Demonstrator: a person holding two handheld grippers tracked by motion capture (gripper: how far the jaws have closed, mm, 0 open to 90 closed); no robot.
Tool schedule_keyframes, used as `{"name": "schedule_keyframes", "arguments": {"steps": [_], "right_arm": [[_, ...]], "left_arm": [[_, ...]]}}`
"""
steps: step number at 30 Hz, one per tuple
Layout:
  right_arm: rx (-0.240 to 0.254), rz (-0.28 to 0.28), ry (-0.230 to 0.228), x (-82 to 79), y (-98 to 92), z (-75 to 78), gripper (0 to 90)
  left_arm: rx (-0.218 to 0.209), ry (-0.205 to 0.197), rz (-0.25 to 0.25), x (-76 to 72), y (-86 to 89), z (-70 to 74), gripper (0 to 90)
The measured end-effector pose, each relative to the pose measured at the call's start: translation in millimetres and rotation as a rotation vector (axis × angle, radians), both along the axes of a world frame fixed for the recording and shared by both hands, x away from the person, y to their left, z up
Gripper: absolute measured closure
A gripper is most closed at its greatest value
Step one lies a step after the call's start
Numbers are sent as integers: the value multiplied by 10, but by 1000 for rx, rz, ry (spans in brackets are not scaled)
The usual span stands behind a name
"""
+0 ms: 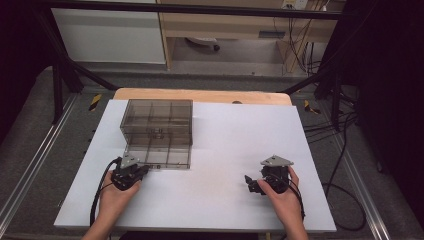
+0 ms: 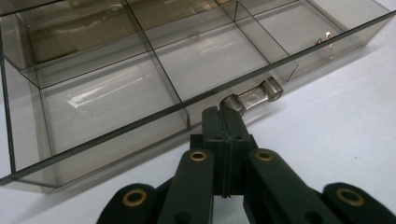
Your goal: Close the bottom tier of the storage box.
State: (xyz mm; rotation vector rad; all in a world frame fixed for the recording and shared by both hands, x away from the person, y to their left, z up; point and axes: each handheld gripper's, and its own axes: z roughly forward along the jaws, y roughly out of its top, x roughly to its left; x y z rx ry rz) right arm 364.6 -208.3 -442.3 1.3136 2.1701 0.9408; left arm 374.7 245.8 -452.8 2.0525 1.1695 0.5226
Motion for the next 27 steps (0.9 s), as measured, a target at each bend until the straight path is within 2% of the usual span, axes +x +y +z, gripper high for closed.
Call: {"name": "schedule_keyframes", "arguments": {"steps": [7,10,11,12,14,18,27], "right_arm": [[6,-29,-5,-27,-74,-1,40],[24,-36,-12,-37,-116,20,40],[30,-36,-13,-37,-132,25,40],[38,-40,-15,-35,-144,28,40],[45,-34,-16,-31,-166,34,41],[57,-37,-14,-28,-171,40,41],[58,-25,-16,-30,-156,41,37]], "left_arm": [[-7,-1,9,4,3,-10,900],[-4,-2,14,16,-17,-4,900],[-28,4,17,19,-28,-11,900],[-16,5,21,21,-18,-3,900],[-24,12,15,30,-22,-1,900],[10,13,12,61,-29,25,900],[17,26,21,194,-54,69,900]]}}
